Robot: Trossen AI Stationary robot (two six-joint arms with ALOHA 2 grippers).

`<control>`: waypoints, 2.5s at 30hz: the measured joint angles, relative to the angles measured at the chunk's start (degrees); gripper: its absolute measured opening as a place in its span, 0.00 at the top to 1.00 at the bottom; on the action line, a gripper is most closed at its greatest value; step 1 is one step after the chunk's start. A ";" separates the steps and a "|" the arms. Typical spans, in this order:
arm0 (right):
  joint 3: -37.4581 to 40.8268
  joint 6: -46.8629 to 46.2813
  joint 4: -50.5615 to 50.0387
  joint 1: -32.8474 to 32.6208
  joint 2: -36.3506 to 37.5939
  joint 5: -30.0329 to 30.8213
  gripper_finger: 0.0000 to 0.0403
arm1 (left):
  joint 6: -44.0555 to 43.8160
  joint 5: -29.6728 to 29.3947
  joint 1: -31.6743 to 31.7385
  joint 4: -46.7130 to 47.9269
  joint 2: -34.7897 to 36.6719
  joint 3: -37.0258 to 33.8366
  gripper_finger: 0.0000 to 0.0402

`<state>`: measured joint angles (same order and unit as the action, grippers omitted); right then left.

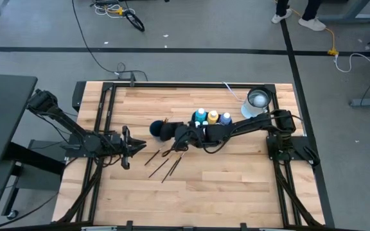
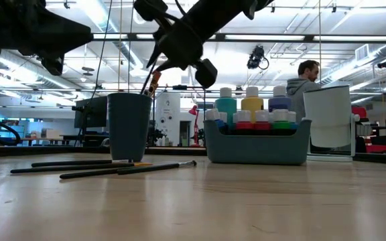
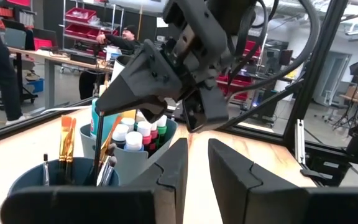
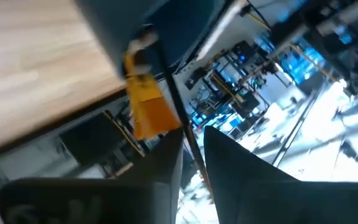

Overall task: Pick & Place Paint Supplies
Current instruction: Put the gold paintbrush into the blue cup, then put the silver paintbrush into the blue cup

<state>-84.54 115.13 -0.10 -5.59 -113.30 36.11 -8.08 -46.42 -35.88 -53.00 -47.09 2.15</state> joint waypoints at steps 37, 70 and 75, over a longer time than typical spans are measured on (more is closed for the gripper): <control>-0.02 -45.22 5.49 -10.04 0.11 36.76 0.73 | -0.26 4.65 0.02 -0.01 0.00 0.00 0.82; 3.62 -103.93 -30.91 -15.71 9.29 2.41 0.76 | -1.18 4.62 0.02 1.19 0.00 0.00 0.82; 6.80 -104.18 -22.41 -15.48 9.29 -11.41 0.76 | -1.18 4.61 0.02 1.30 0.00 0.00 0.82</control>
<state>-77.73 10.95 -22.51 -21.06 -104.01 24.69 -9.26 -41.81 -35.86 -51.70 -47.09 2.15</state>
